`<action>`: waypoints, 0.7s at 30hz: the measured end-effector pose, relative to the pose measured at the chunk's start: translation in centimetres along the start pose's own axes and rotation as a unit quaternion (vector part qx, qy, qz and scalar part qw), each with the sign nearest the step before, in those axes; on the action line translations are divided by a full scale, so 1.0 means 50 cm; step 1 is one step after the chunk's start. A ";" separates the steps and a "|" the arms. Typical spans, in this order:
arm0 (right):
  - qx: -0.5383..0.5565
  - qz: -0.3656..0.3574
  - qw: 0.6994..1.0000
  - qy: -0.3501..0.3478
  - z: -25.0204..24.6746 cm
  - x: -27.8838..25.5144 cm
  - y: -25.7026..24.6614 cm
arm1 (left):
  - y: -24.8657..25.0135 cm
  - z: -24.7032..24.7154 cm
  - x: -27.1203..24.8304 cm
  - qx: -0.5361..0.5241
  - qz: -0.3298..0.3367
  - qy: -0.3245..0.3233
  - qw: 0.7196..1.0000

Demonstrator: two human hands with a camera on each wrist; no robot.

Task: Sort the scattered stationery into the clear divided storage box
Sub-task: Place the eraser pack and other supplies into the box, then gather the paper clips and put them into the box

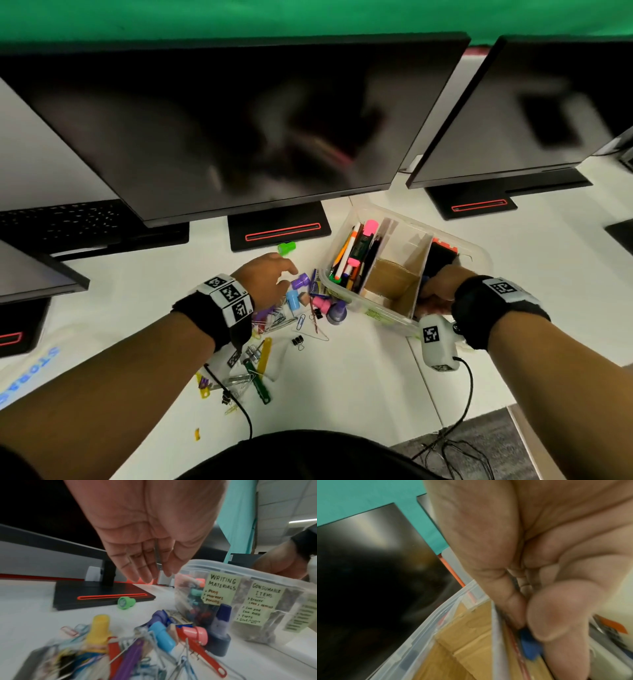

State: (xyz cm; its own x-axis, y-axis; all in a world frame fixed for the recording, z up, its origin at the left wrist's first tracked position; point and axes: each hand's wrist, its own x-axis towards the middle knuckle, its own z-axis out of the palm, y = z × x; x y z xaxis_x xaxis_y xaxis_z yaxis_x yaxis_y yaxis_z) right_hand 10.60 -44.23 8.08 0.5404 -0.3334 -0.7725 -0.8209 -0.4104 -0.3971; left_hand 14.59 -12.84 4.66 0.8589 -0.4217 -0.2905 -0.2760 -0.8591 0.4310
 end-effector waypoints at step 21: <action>0.148 0.064 0.983 0.092 0.001 0.027 -0.003 | 0.052 0.052 0.025 0.007 -0.007 -0.088 0.996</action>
State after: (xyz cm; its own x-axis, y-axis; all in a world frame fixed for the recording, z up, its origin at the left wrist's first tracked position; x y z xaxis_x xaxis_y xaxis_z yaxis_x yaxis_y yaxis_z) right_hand 11.44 -44.56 7.06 0.4314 -0.5257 -0.7332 -0.8871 -0.0995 -0.4507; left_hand 13.81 -16.35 3.18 0.7749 -0.4519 -0.4420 -0.2712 -0.8693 0.4133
